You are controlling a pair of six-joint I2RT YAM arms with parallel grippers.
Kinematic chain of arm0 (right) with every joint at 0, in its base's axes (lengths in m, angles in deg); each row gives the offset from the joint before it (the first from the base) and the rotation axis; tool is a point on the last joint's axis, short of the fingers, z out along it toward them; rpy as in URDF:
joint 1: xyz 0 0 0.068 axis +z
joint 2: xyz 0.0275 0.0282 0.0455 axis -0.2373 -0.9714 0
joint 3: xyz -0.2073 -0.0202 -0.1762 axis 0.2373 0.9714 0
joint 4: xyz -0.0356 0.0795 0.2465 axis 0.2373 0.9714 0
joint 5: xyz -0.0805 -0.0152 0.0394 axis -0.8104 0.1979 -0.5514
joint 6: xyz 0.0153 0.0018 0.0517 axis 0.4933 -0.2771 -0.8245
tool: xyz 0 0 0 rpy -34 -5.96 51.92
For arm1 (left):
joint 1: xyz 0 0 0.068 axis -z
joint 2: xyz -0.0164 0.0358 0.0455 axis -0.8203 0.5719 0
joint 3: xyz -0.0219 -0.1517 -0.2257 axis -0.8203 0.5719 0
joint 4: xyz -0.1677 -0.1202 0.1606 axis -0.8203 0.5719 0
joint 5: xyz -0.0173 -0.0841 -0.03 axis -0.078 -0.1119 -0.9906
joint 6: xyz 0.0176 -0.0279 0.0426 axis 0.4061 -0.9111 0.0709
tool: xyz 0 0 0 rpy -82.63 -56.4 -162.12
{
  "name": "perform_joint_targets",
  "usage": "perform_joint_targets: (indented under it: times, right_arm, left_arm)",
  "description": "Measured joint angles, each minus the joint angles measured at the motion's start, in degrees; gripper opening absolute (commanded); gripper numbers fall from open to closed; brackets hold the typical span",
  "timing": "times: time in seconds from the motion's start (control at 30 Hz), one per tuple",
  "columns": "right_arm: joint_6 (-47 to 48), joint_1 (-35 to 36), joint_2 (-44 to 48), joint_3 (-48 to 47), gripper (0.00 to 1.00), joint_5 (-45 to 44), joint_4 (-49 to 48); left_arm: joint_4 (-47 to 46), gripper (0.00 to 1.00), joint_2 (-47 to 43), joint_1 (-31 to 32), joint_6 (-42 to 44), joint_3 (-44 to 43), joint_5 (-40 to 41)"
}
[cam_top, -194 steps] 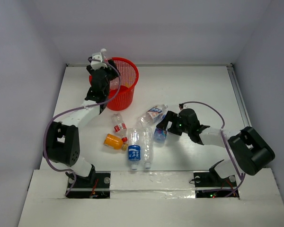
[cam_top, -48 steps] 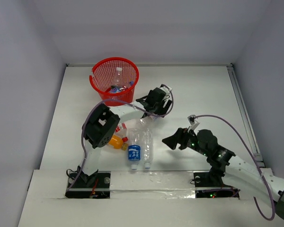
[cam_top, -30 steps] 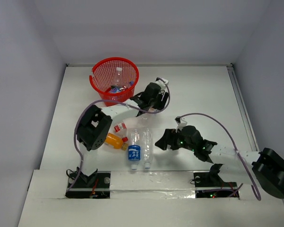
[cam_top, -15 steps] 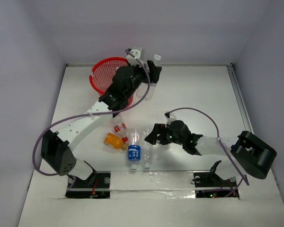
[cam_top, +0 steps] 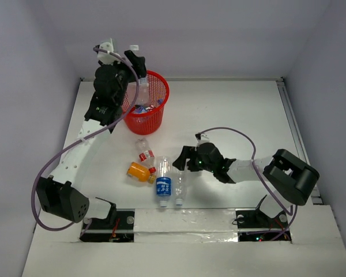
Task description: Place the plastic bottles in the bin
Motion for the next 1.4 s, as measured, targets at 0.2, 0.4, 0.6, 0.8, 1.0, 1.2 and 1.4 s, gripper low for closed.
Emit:
perform_joint_targets:
  times: [0.2, 0.4, 0.6, 0.8, 1.0, 1.2, 1.4]
  right_arm:
    - [-0.42, 0.00, 0.07, 0.02, 0.56, -1.79, 0.20]
    - [-0.59, 0.00, 2.86, 1.18, 0.47, -3.15, 0.48]
    - [-0.59, 0.00, 10.08, 2.93, 0.47, -5.35, 2.73]
    - [-0.26, 0.00, 20.00, 3.54, 0.46, -7.89, 6.40]
    - [1.05, 0.00, 30.23, 3.61, 0.47, -10.75, 11.56]
    - [3.21, 0.00, 38.21, 3.08, 0.46, -13.90, 17.16]
    - [5.25, 0.00, 40.81, -0.04, 0.46, -15.98, 20.59]
  left_arm:
    - [1.73, 0.42, 2.01, -7.78, -0.04, -2.51, -0.02]
    - [1.49, 0.40, 6.01, -11.02, 0.00, -2.51, 0.02]
    - [-0.59, 0.40, 10.51, -10.99, 0.72, -2.51, -0.24]
    - [-4.11, 0.37, 14.01, -10.99, 2.51, -1.92, -0.09]
    - [-7.32, 0.38, 16.94, -10.99, 5.90, -1.36, 0.20]
    - [-9.77, 0.43, 19.87, -10.99, 9.01, -0.35, 0.66]
    - [-11.34, 0.65, 21.86, -10.99, 11.10, 2.05, 0.74]
